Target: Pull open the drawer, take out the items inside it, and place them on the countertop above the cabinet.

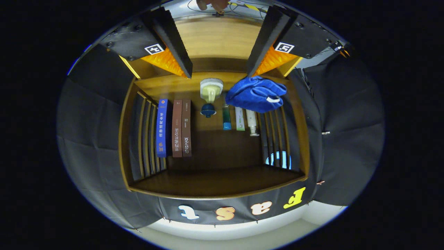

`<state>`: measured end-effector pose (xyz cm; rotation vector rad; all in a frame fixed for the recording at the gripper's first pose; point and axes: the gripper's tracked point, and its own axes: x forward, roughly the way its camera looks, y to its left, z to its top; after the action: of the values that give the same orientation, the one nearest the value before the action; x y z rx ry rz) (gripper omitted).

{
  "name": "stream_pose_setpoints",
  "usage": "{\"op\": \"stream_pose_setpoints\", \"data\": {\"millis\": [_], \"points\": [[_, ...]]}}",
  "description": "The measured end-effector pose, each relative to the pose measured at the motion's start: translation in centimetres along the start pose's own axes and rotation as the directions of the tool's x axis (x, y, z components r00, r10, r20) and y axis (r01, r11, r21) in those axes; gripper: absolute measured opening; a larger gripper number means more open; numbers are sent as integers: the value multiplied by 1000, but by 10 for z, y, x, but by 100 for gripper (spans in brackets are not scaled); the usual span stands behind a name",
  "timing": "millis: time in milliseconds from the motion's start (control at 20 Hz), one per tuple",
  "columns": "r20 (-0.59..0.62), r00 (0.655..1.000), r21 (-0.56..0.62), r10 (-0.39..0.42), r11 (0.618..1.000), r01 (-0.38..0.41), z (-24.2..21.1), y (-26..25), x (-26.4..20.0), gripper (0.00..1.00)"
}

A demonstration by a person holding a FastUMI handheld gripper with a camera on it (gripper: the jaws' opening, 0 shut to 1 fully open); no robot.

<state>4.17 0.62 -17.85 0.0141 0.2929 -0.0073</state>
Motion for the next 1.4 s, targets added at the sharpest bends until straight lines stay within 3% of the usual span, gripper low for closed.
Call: {"op": "stream_pose_setpoints", "data": {"millis": [300, 750, 1400], "points": [[51, 999, 30, -11, 1000, 9, -68, 3, -60, 100], [10, 999, 67, -53, 996, 52, -151, -11, -46, 99], [6, 997, 79, -73, 994, 72, -160, -14, -22, 98]]}}
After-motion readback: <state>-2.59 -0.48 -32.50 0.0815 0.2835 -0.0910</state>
